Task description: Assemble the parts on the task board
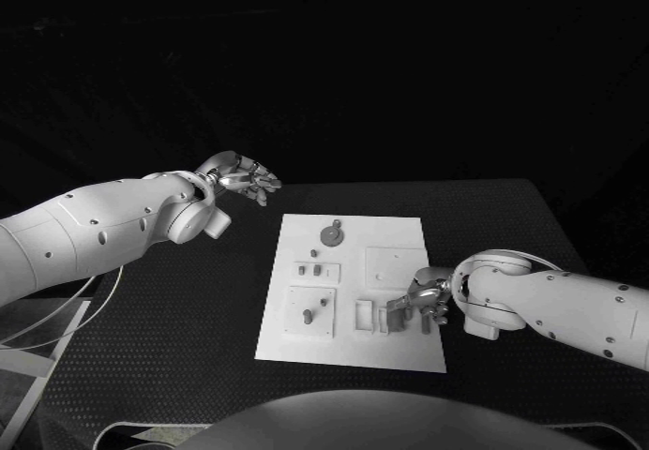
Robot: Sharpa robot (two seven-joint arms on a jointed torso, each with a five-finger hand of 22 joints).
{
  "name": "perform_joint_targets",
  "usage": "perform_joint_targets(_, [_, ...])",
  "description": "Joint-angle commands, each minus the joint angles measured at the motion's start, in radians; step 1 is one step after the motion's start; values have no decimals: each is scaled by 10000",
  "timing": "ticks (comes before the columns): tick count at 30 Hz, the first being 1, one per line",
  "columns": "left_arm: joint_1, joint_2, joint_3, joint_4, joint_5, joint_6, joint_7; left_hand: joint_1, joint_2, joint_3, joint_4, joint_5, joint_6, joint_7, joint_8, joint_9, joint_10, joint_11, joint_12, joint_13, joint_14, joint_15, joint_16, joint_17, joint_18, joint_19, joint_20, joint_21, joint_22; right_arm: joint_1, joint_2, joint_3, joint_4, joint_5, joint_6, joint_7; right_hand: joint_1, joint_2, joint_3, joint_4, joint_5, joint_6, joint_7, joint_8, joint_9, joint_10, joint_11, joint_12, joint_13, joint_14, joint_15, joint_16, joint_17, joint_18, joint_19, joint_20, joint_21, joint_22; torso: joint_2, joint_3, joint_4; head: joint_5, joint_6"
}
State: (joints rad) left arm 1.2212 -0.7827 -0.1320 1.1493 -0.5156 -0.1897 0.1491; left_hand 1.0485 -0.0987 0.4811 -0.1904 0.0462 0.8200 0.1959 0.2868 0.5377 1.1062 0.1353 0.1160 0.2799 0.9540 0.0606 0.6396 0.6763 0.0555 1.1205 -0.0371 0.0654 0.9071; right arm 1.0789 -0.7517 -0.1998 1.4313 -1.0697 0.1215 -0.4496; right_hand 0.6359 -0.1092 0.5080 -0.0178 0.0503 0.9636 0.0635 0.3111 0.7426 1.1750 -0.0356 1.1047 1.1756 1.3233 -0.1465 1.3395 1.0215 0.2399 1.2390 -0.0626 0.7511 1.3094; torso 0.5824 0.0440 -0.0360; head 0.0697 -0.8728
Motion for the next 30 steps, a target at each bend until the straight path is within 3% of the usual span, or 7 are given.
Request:
perform_joint_targets(1, [4,17,4,20,63,126,110,-53,26,-3,60,39,-61,-26,36,-14,-61,10,68,-12,71,9,-65,14,129,70,6,46,-13,-108,55,-32,-61,209,88,-76,-65,11,23,-2,-18,182,117,-44,-54,-132,-18,73,11,-59,11,64,-19,219,-49,-40,66,220,7,6,-3,34,2])
perform_joint_targets(6, [4,23,4,6,63,125,112,-54,31,-3,64,39,-60,-26,37,-14,-61,9,69,-13,72,8,-68,17,130,71,5,46,-14,-133,150,-32,-46,303,119,-35,-24,63,32,-102,-18,205,124,-79,-67,-135,-9,89,17,-65,20,82,-31,219,-72,-41,105,221,1,15,-20,61,2])
perform_joint_targets(11, [4,33,4,6,63,131,108,-53,33,-3,66,39,-60,-27,38,-14,-61,9,70,-13,72,8,-70,21,130,70,4,46,-15,-145,181,-32,-13,370,188,-49,43,152,36,-279,-19,240,127,-116,-76,-137,-6,107,21,-70,25,107,-47,219,-101,-40,154,219,5,-3,-2,55,2])
perform_joint_targets(19, [4,22,4,8,63,123,103,-52,32,-5,67,39,-60,-27,38,-15,-62,8,72,-15,73,8,-75,26,131,70,3,46,-17,-154,181,-34,31,375,168,-108,651,928,26,-1976,-17,374,142,-232,-65,-99,11,144,-7,-88,47,174,-146,219,-161,19,321,193,4,-18,-9,69,2])
perform_joint_targets(24, [5,18,4,16,63,133,101,-51,32,-6,68,39,-60,-28,39,-15,-63,8,73,-15,74,7,-77,29,131,70,3,46,-17,-154,220,-36,19,374,152,-180,824,1080,68,-2597,-20,425,144,-275,-59,-69,15,140,-39,-83,52,193,-198,219,-151,45,348,180,3,-25,-7,50,2])
perform_joint_targets(30, [5,6,4,20,63,120,98,-51,33,-7,70,39,-60,-28,40,-15,-63,8,74,-16,74,7,-80,32,131,70,3,47,-18,-154,246,-41,8,317,88,-212,1313,1139,213,-2761,-19,484,132,-298,-39,-31,4,152,-61,-77,43,222,-241,219,-147,27,376,184,6,-27,-5,57,2])
